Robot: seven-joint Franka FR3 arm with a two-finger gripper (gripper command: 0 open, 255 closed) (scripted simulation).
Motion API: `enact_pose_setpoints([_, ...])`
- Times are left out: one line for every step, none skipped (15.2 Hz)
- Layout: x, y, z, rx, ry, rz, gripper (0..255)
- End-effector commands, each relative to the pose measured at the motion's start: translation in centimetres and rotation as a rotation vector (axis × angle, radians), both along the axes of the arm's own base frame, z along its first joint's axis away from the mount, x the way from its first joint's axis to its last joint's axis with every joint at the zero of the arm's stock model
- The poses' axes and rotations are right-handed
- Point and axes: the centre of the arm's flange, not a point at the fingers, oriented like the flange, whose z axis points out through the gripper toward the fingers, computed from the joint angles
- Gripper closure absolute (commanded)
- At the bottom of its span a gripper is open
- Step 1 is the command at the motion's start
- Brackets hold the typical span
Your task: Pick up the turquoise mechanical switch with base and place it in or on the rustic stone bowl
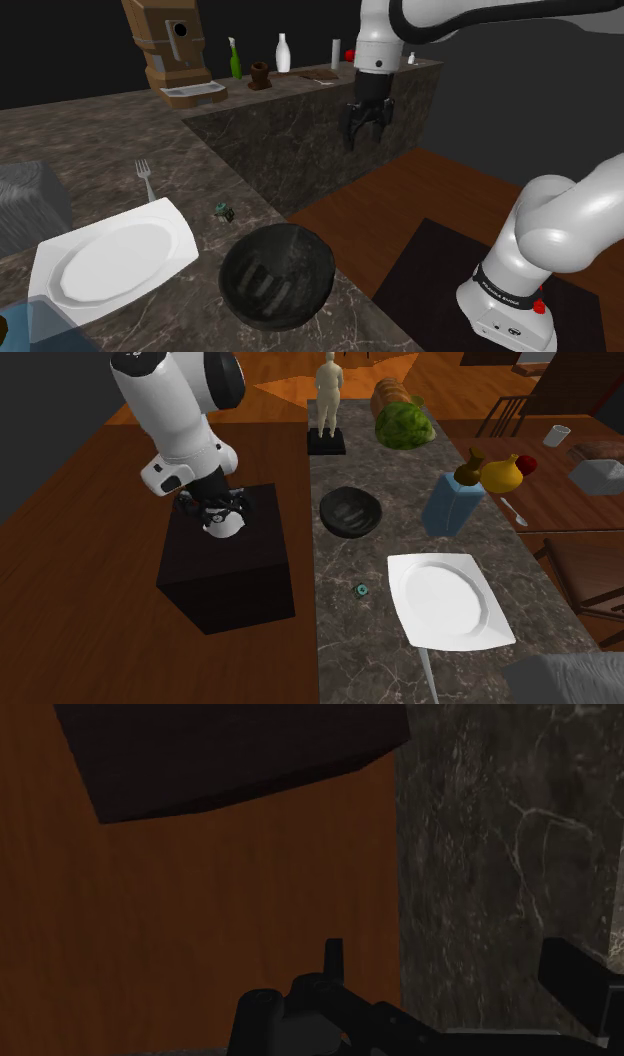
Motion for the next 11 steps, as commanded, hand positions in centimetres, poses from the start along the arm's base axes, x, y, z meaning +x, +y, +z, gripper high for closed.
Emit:
enact_pose_setpoints([1.4, 2.6, -0.4, 0.002, 0.007, -0.014, 0])
enact_pose_setpoints([2.1, 3.7, -0.6, 0.002, 0.01, -0.021, 0])
enact_pose_setpoints([2.8, 4.8, -0.9, 0.003, 0.013, -0.027, 0])
enact_pose_setpoints([3.5, 5.9, -1.2, 0.003, 0.016, -0.034, 0])
enact_pose_setpoints([4.3, 7.0, -1.4, 0.004, 0.02, -0.04, 0])
enact_pose_setpoints([5.0, 8.1, -1.7, 0.004, 0.023, -0.047, 0])
enact_pose_setpoints([5.7, 9.2, -2.0, 0.004, 0.026, -0.053, 0])
enact_pose_setpoints([6.4, 10.2, -2.2, 0.005, 0.03, -0.06, 0])
enact_pose_setpoints([7.2, 11.3, -2.5, 0.005, 0.033, -0.066, 0])
enact_pose_setpoints([7.9, 12.4, -2.8, 0.006, 0.036, -0.072, 0])
enact_pose_setpoints([8.7, 13.5, -3.1, 0.006, 0.039, -0.079, 0])
